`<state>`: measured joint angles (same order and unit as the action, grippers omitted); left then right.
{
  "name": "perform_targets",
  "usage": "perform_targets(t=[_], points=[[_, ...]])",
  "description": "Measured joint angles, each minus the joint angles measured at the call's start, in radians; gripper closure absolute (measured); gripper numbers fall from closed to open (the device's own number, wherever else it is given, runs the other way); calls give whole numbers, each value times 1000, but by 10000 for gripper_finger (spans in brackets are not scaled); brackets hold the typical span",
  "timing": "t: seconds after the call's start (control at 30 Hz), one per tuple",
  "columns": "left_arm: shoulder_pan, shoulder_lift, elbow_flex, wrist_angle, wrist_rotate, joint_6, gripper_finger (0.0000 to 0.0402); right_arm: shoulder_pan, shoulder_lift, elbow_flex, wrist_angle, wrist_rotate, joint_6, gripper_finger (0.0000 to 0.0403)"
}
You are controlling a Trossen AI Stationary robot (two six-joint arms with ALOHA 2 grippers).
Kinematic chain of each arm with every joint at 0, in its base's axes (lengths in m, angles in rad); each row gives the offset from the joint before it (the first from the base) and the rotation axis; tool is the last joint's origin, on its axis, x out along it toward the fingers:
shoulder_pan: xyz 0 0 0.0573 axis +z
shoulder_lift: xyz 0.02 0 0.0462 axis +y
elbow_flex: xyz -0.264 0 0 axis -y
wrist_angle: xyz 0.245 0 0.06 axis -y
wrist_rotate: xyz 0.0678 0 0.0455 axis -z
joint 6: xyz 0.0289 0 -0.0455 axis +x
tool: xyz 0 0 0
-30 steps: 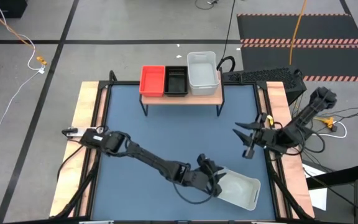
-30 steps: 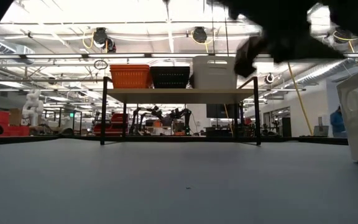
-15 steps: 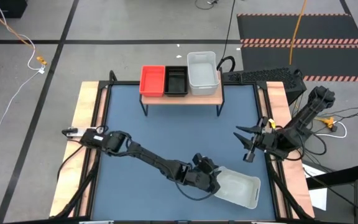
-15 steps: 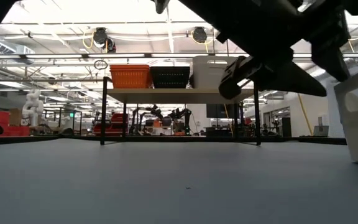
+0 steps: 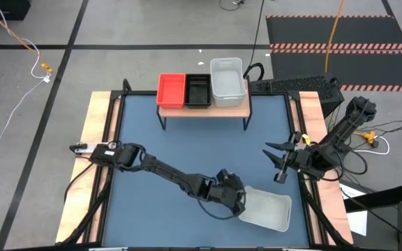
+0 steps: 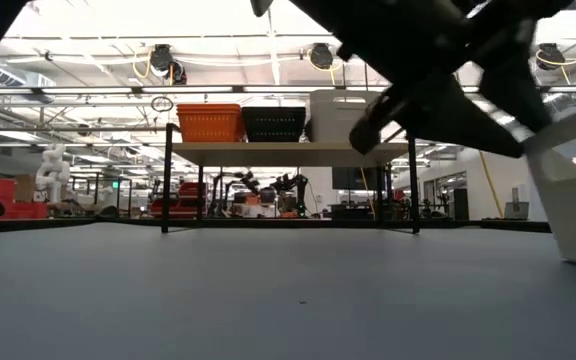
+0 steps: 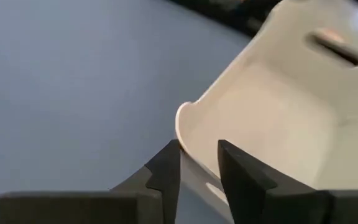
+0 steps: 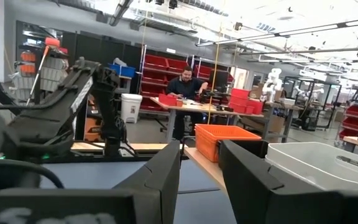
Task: Stack baskets on shelf by color
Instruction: Stack the gray bin on top of the other gray bins on the shelf
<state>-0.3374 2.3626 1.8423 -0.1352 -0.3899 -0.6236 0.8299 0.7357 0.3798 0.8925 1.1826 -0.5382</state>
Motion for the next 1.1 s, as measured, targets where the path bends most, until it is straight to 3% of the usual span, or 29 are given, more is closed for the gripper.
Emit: perform_targets(t=[0.27,0.5,0.7,0.9,1.1], points=[[40,-104,-6,-300,39,158,361,18,0,0,-5,3,0,293],[45,-171,-5,-386,33,284,371,38,0,0,-1,53,-5,293],[38,-209,-3,-346,22,309,345,50,0,0,1,78,-8,293],[-13,-207,-3,-280,22,379,292,50,0,0,0,78,-8,293],[-100,-196,-2,-70,20,392,243,50,0,0,1,78,-15,293]])
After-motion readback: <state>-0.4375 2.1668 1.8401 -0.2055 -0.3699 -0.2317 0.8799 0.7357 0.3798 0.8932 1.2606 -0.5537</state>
